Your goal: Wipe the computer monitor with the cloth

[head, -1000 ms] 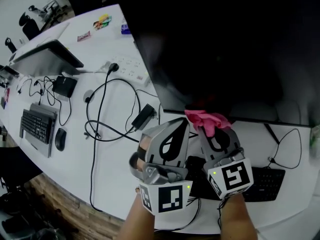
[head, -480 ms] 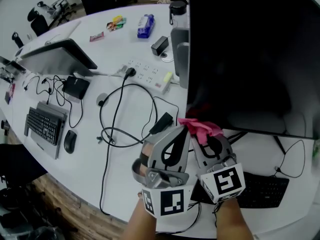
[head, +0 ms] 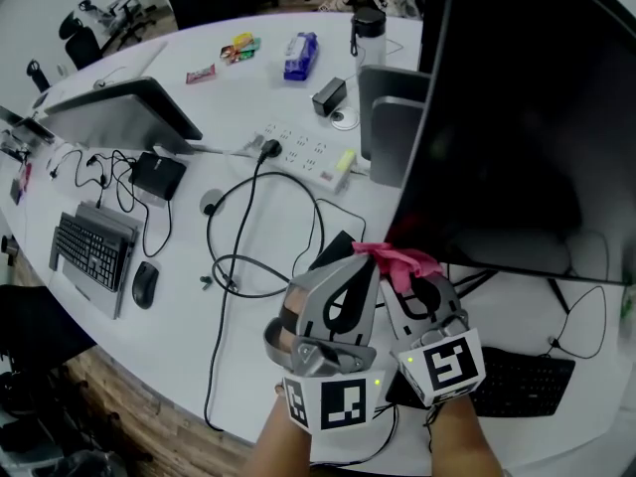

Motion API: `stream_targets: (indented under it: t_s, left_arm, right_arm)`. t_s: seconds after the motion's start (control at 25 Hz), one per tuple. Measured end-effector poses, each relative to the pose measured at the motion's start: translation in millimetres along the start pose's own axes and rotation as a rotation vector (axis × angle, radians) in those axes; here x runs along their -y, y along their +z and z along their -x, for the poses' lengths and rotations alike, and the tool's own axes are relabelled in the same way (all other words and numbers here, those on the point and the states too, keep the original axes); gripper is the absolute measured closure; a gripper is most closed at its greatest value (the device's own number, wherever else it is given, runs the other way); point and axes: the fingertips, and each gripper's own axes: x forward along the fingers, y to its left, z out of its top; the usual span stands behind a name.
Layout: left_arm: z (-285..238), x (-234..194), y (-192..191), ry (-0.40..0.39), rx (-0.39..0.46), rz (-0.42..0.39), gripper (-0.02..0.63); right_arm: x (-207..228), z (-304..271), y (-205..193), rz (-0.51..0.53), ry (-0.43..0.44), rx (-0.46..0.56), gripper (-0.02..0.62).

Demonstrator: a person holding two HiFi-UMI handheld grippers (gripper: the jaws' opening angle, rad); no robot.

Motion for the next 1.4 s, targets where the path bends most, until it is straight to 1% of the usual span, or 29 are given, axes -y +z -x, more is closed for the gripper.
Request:
stream_targets:
  t_s: [0.24,0.44,0.6,0.88,1.0,1.28,1.4]
  left_arm:
    - [-1.9,-7.5,4.7,0.007,0.012,0.008,0.6]
    - [-2.9,-17.9,15.9,0.017,0.031,0.005,0.6]
    - [-2.5,-30.7,26.4,0.031,0.049,0.003,0.601]
    - [-4.8,-53.1,63.1,0.044,0.121,-0.022,0.601]
    - [-4.3,-64.4,80.5,0.061,0.151,-0.029,0.6]
    - [0.3,-84.9,108.4,0.086,0.193,-0.046,0.6]
    - [3.2,-93.1,122.1,0.097,0.21,-0.056,0.6]
  right_arm:
    - [0.7,1.2,2.4,0.028,0.008,-0.044,0.532]
    - [0.8,3.1,17.1,0.043,0.001,-0.027,0.532]
    - [-0.5,4.2,31.3,0.081,0.005,-0.029,0.532]
    - [0.5,12.2,73.2,0.097,-0.008,0.016,0.531]
    - [0.4,16.1,91.6,0.074,-0.014,0.037,0.532]
    - [3.0,27.3,142.5,0.122,-0.025,0.099,0.532]
    - [2.5,29.6,164.6,0.134,-0.031,0.142,0.532]
